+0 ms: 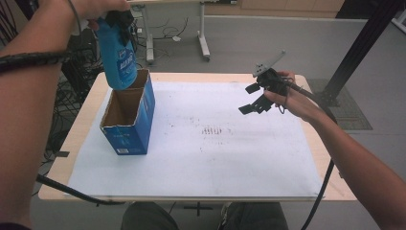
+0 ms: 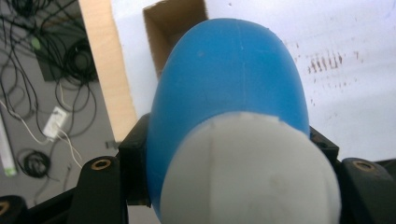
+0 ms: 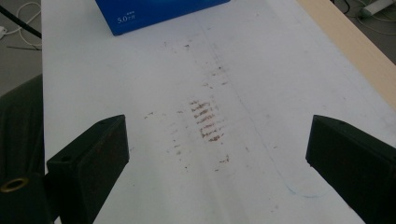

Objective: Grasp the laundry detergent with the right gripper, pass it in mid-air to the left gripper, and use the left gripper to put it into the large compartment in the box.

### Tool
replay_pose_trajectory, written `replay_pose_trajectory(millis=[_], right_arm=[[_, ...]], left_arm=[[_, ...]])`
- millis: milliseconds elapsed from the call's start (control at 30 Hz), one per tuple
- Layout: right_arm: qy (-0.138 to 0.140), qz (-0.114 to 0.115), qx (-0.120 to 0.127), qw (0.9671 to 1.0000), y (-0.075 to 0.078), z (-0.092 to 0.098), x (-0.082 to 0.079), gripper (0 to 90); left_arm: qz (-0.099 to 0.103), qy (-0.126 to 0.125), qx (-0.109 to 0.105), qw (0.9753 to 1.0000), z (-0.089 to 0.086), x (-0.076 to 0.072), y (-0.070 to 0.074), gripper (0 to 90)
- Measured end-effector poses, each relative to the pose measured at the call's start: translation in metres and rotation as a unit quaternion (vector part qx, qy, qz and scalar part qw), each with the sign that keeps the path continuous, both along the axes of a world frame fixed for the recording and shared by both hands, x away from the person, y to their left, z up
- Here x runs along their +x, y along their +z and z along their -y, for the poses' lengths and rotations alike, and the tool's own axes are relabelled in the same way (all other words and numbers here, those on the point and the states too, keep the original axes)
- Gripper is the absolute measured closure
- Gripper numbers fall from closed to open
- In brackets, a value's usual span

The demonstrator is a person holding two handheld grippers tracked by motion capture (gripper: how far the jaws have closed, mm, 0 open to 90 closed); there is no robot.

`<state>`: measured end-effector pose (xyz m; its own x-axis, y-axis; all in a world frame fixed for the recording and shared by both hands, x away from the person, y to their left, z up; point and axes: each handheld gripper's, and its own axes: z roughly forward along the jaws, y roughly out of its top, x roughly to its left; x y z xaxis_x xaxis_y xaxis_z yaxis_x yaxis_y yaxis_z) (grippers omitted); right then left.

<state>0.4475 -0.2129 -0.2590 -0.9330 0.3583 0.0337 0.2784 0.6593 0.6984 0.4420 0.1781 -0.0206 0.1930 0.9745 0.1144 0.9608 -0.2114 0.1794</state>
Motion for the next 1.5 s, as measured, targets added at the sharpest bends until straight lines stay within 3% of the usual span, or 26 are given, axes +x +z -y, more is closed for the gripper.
replay_pose_trajectory(millis=[200, 333, 700, 1100, 1500], right_arm=[[-0.006, -0.003, 0.008, 0.9999, 0.0, 0.005, 0.002, 5.9], [-0.007, -0.005, 0.01, 0.9999, -0.001, 0.006, 0.002, 5.9], [-0.014, -0.003, 0.016, 0.9998, -0.002, 0.013, 0.002, 5.9], [-0.019, -0.007, 0.02, 0.9996, -0.007, 0.014, 0.003, 5.9], [-0.015, -0.007, 0.021, 0.9996, -0.009, 0.008, 0.004, 5.9]], left_arm=[[0.002, 0.054, -0.025, 0.9982, -0.013, 0.0, 0.006, 37.6], [0.003, 0.085, -0.04, 0.9956, -0.019, 0.0, 0.009, 37.5], [0.005, 0.142, -0.039, 0.9891, -0.038, 0.002, -0.001, 37.5], [-0.004, 0.156, -0.047, 0.9867, -0.052, 0.004, -0.03, 37.5], [-0.011, 0.147, -0.046, 0.9881, -0.054, 0.005, -0.061, 37.5]])
